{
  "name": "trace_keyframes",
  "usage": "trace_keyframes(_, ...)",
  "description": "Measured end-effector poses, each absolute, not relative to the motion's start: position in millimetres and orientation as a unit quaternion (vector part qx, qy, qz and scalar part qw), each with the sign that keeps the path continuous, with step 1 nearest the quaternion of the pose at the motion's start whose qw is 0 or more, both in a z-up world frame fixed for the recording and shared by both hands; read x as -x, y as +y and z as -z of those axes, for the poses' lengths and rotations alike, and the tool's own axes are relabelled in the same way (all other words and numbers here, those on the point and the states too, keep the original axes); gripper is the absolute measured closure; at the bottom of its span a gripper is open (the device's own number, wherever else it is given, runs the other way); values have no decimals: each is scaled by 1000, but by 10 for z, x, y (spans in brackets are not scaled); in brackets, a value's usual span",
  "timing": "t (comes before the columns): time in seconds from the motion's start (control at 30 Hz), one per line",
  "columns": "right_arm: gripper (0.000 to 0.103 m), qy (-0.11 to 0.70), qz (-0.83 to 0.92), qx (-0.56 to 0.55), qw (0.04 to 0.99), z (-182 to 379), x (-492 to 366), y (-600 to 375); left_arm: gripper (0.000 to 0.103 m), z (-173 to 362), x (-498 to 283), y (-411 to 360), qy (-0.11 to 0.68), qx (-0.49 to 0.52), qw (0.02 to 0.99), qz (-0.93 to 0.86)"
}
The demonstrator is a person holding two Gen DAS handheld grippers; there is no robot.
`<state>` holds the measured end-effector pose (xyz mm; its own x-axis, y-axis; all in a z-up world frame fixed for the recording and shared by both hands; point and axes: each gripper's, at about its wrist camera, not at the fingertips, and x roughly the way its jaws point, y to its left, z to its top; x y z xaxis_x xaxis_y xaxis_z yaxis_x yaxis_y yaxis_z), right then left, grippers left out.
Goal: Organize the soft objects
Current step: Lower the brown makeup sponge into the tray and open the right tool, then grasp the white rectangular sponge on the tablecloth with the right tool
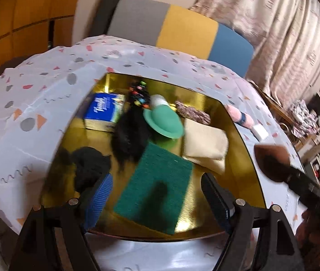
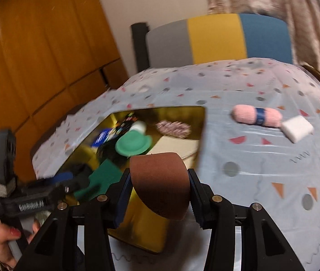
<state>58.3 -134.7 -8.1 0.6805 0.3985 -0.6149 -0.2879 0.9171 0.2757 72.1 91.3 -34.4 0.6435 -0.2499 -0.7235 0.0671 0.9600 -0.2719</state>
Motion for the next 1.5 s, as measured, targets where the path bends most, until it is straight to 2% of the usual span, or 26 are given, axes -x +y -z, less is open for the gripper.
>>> trace_keyframes(0.43, 52, 392, -202, 2, 897, 331, -664, -761, 22, 302, -726, 1095, 404, 133, 902, 68)
trace_keyframes(0.47, 49, 396, -202, 4, 896, 352, -674, -744, 22, 302, -725, 1079, 405, 132, 902, 68)
trace_keyframes(0.6, 28, 386, -195, 3, 902, 324, -640, -744, 22, 300, -720, 1060, 404, 129, 903, 70)
trace_keyframes(0.8, 18, 353, -166, -26, 920, 177, -559, -970, 22, 309, -715, 1044, 407, 128, 902, 70)
trace_keyframes(1.03, 15, 355, -101, -88, 925, 180, -595, -1455, 22, 305, -682, 951, 405, 119, 901, 95)
trace_keyframes(1.5, 14, 417, 36, -126, 900, 642, -621, -2550, 22, 281, -538, 525, 399, 81, 897, 172)
